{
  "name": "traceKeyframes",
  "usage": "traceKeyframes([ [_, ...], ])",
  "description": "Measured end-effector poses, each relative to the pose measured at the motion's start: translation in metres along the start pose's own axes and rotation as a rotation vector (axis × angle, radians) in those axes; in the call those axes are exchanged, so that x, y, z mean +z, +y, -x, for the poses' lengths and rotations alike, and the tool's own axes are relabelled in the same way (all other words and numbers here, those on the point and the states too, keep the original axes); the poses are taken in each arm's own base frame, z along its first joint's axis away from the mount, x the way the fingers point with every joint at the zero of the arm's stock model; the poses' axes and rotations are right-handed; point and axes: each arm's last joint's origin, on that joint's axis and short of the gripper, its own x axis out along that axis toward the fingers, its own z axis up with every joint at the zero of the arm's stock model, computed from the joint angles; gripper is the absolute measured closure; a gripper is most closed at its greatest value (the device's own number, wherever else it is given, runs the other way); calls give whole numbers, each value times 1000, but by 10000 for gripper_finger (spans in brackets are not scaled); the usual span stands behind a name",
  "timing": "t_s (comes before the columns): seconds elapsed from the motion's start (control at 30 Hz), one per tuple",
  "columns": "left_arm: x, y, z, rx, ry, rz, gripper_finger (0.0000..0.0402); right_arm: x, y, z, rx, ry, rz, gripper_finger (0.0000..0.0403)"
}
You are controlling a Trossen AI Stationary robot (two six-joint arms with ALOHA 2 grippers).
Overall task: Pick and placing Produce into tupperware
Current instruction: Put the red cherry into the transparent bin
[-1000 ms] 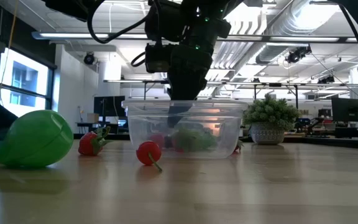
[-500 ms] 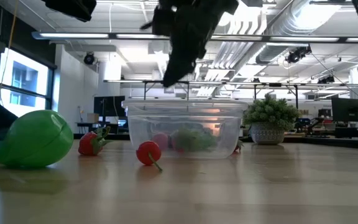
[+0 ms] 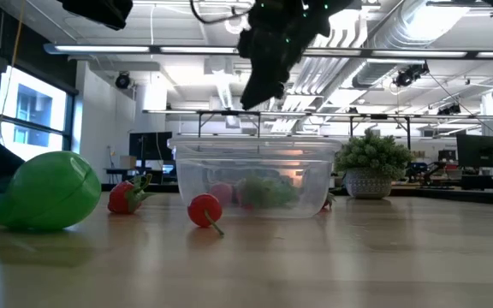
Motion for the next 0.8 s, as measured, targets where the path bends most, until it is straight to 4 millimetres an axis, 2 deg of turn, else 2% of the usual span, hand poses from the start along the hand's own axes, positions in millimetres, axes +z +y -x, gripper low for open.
traceKeyframes([
  [0.23,0,0,0,0,0,0,401,-18,-39,7,-16,83,-83,269],
  [0.43,0,0,0,0,0,0,401,-54,-62,-16,64,83,-112,269],
  [0.57,0,0,0,0,0,0,401,-79,-69,-33,90,61,-29,269],
  [0.73,0,0,0,0,0,0,401,-102,-74,-45,65,86,140,269],
  [0.8,0,0,0,0,0,0,401,-108,-78,-47,28,83,158,269],
])
